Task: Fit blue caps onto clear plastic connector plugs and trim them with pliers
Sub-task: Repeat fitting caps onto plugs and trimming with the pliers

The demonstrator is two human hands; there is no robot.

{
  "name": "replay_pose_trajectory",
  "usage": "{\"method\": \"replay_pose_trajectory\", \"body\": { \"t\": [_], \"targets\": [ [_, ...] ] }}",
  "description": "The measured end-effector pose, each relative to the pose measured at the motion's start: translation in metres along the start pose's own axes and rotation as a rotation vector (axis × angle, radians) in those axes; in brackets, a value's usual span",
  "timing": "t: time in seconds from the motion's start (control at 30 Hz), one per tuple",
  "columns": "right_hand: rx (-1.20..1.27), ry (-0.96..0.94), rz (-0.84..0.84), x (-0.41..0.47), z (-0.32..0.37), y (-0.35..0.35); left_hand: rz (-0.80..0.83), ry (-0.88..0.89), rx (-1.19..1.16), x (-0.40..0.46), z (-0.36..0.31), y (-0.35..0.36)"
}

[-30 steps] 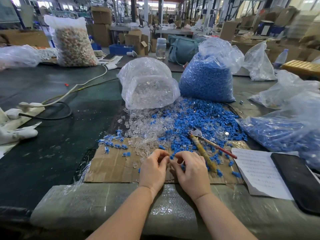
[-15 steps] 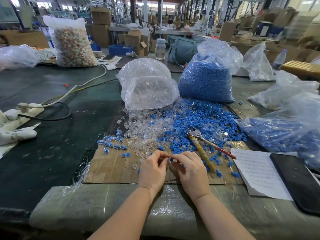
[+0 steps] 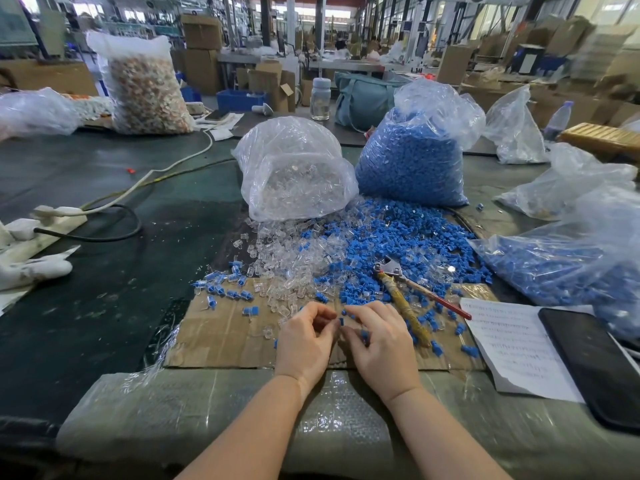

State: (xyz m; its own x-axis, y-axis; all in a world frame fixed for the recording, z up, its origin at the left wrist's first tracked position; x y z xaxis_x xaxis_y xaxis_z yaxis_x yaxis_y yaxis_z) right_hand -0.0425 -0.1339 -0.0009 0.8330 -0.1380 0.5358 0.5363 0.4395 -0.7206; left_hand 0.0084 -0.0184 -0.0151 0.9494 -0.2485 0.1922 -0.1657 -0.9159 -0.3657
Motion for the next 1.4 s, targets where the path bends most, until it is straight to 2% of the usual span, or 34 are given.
{"method": "replay_pose_trajectory", "body": {
  "t": [0.13, 0.23, 0.33, 0.4, 0.5, 0.6, 0.87, 0.93, 1.0, 1.07, 1.17, 1.23, 1.4],
  "targets": [
    [-0.047, 0.101, -0.097, 0.005, -0.007, -0.007, 0.010, -0.023, -0.014, 0.000, 0.001, 0.001],
    [-0.127, 0.157, -0.085, 0.009, -0.015, -0.012, 0.008, -0.030, -0.015, 0.000, 0.001, 0.000],
    [-0.323, 0.380, 0.022, 0.018, -0.036, -0.018, 0.007, -0.048, -0.026, 0.000, 0.000, 0.000],
    [-0.469, 0.576, 0.169, 0.022, -0.053, -0.022, -0.003, -0.060, -0.042, 0.001, 0.000, -0.001],
    [-0.509, 0.755, 0.404, 0.021, -0.071, -0.022, -0.019, -0.086, -0.071, 0.003, -0.001, -0.002],
    [-0.526, 0.771, 0.499, 0.025, -0.075, -0.023, -0.023, -0.116, -0.091, 0.006, -0.001, -0.002],
    [-0.571, 0.651, 0.395, 0.042, -0.055, -0.033, -0.012, -0.207, -0.244, 0.019, -0.009, -0.008],
    [-0.504, 0.603, 0.385, 0.048, -0.049, -0.036, -0.017, -0.231, -0.331, 0.024, -0.014, -0.010],
    [-0.312, 0.563, 0.416, 0.055, -0.041, -0.036, -0.038, -0.266, -0.398, 0.032, -0.018, -0.013],
    [0.013, 0.609, 0.502, 0.058, -0.033, -0.032, -0.061, -0.299, -0.445, 0.041, -0.022, -0.016],
    [0.455, 0.773, 0.639, 0.053, -0.019, -0.027, -0.080, -0.331, -0.480, 0.051, -0.025, -0.021],
    [0.577, 0.820, 0.695, 0.049, -0.014, -0.026, -0.085, -0.353, -0.490, 0.056, -0.025, -0.024],
    [0.706, 0.823, 0.758, 0.051, -0.007, -0.026, -0.132, -0.413, -0.489, 0.062, -0.018, -0.029]
  ]
}}
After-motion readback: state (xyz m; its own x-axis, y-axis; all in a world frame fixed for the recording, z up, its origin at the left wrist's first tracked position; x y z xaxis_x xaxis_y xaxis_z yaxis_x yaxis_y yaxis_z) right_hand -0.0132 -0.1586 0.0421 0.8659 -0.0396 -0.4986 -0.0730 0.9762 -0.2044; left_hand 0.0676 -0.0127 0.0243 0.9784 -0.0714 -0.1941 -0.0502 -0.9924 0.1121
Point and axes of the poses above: each hand's wrist, its own x-axis towards the middle knuckle, its own y-axis out of the palm, z = x × y, the point moved 4 cm from there along x, towards the middle knuckle, and after that the axes turned 2 degrees about z, right-handed, at the moved point
